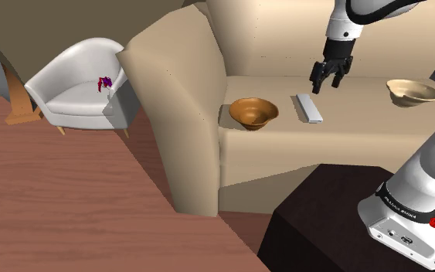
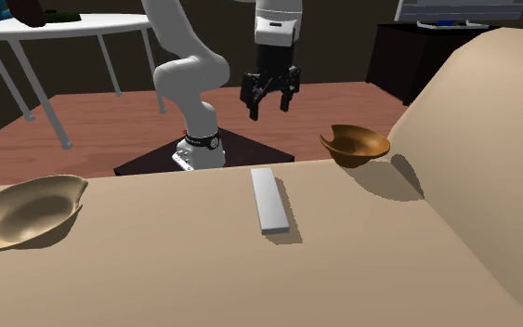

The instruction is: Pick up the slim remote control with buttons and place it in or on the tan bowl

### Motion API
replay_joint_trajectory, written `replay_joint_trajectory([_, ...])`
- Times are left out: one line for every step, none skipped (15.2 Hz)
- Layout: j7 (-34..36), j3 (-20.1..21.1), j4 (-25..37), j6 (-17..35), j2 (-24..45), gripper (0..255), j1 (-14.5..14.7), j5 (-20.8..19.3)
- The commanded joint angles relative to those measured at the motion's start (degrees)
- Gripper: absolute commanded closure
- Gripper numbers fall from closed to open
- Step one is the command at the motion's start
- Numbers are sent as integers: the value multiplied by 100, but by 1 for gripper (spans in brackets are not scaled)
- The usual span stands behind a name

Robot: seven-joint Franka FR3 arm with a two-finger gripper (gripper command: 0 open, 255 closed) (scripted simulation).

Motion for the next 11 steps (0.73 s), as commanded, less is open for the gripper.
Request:
replay_joint_trajectory([183, -37, -33, 432, 313, 0, -122, -46])
replay_joint_trajectory([263, -65, -36, 636, 478, 0, -185, -75])
replay_joint_trajectory([342, -95, -33, 838, 647, 0, -249, -103])
replay_joint_trajectory([422, -126, -24, 1037, 819, 0, -311, -131])
replay_joint_trajectory([501, -156, -8, 1232, 994, 0, -374, -158])
replay_joint_trajectory([581, -190, 15, 1423, 1172, 0, -434, -185])
replay_joint_trajectory([660, -222, 43, 1610, 1352, 0, -495, -209])
replay_joint_trajectory([738, -257, 78, 1794, 1533, 0, -554, -233])
replay_joint_trajectory([816, -293, 118, 1973, 1716, 0, -612, -256])
replay_joint_trajectory([894, -331, 163, 2147, 1900, 0, -668, -276])
replay_joint_trajectory([970, -370, 215, 2316, 2084, 0, -722, -294])
